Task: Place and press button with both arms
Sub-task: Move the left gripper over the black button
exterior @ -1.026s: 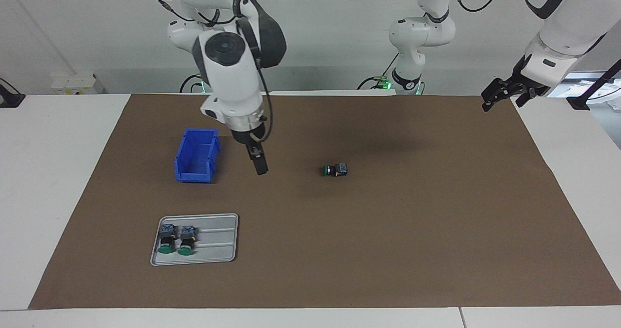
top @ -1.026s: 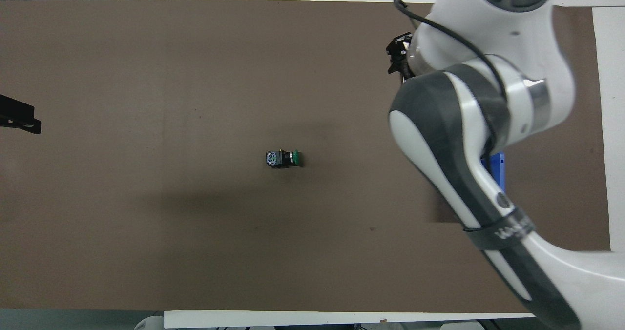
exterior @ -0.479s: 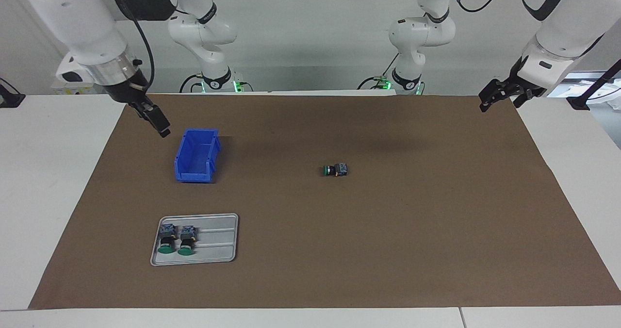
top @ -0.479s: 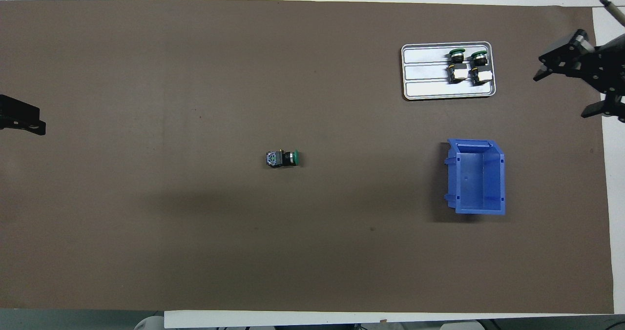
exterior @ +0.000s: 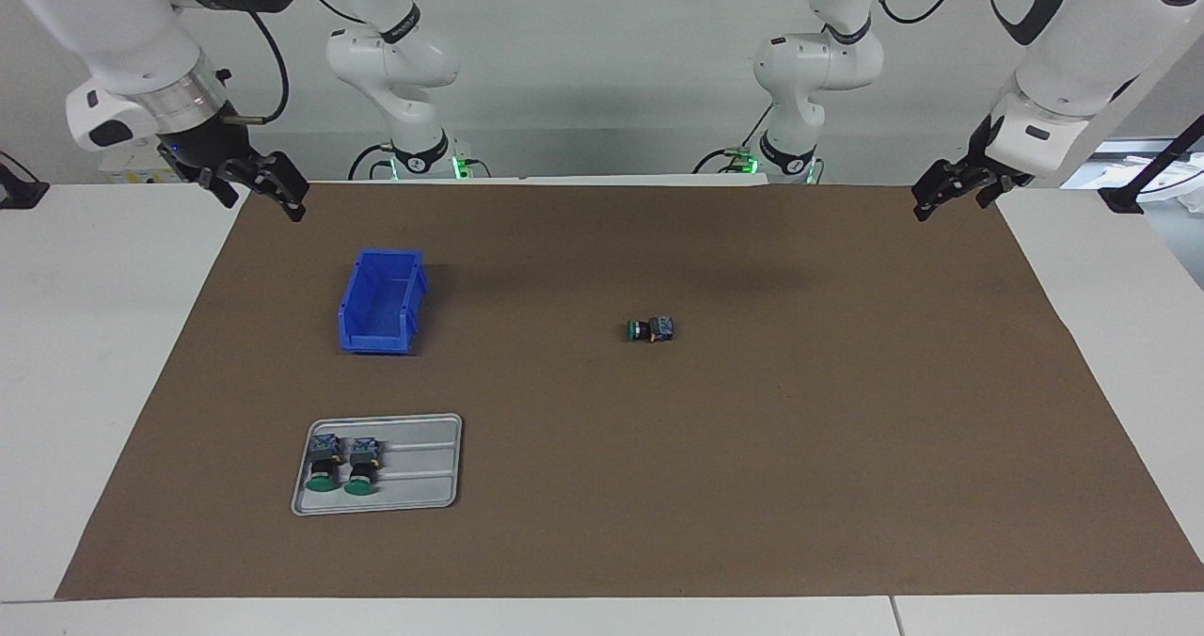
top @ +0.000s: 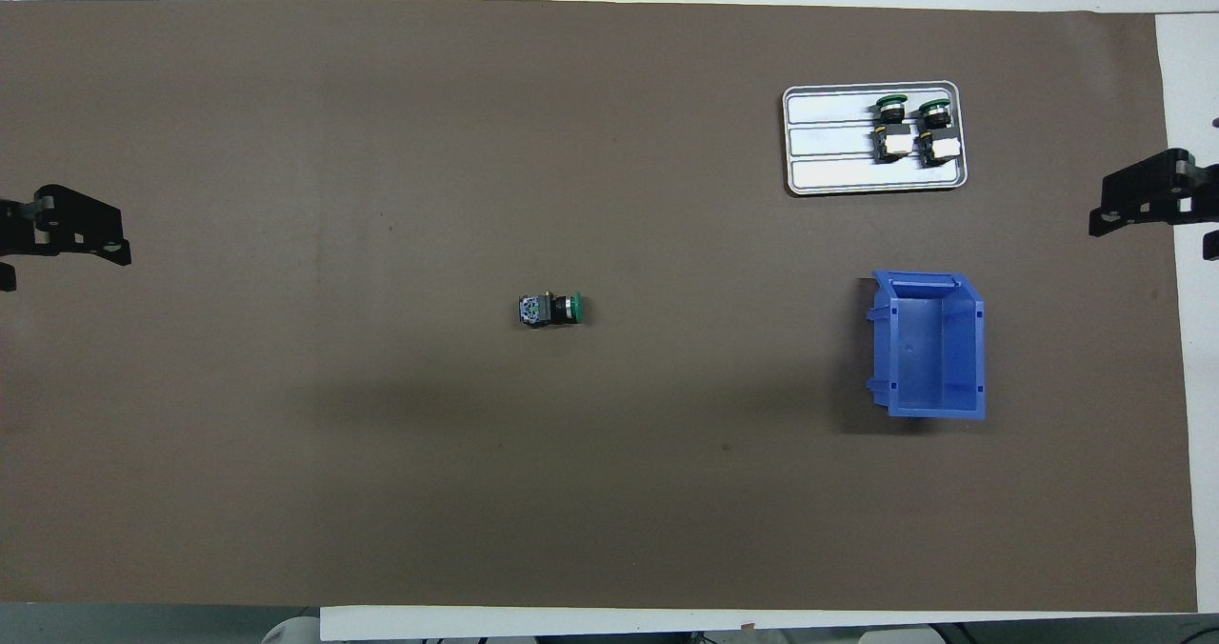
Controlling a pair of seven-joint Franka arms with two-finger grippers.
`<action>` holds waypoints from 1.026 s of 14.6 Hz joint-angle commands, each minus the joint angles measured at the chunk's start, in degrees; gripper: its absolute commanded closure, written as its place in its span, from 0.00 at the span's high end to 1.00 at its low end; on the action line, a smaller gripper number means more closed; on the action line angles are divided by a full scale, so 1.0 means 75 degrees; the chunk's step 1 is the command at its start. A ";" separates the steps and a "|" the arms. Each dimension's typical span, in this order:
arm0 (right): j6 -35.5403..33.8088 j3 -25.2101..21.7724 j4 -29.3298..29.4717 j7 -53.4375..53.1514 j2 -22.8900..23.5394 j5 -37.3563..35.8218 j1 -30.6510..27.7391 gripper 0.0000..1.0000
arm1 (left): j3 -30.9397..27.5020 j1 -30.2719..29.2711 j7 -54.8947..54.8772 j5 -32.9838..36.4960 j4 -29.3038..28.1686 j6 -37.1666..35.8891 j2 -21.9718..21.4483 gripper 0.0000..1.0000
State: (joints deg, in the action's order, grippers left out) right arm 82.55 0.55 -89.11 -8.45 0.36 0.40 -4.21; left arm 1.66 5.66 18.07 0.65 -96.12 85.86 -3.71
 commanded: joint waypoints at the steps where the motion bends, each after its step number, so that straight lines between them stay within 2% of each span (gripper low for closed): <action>1: 0.0547 0.0067 -0.0681 0.0690 -0.0387 -0.0170 -0.0071 0.98 | 0.0001 0.0473 0.1604 -0.0203 -0.0578 0.0445 -0.0302 1.00; 4: 0.0619 0.0067 -0.0834 0.0716 -0.0481 -0.0171 -0.0118 0.98 | 0.0001 0.0989 0.3094 -0.0204 -0.1011 0.0925 -0.0279 1.00; 7: 0.0572 0.0079 -0.0776 0.0704 -0.0470 -0.0113 -0.0235 0.98 | 0.0001 0.1470 0.4827 -0.0250 -0.1035 0.1113 -0.0010 1.00; 15: 0.0443 0.0114 -0.0787 0.0716 -0.0481 -0.0053 -0.0165 0.98 | 0.0001 0.2876 0.9890 -0.0518 -0.1118 0.2484 0.1208 1.00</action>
State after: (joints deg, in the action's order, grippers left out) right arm 85.64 1.10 -93.33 -4.31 -1.77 -0.06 -4.80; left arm 2.39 25.12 84.46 -1.74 -104.08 101.96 3.45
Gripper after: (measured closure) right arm 0.013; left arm 0.000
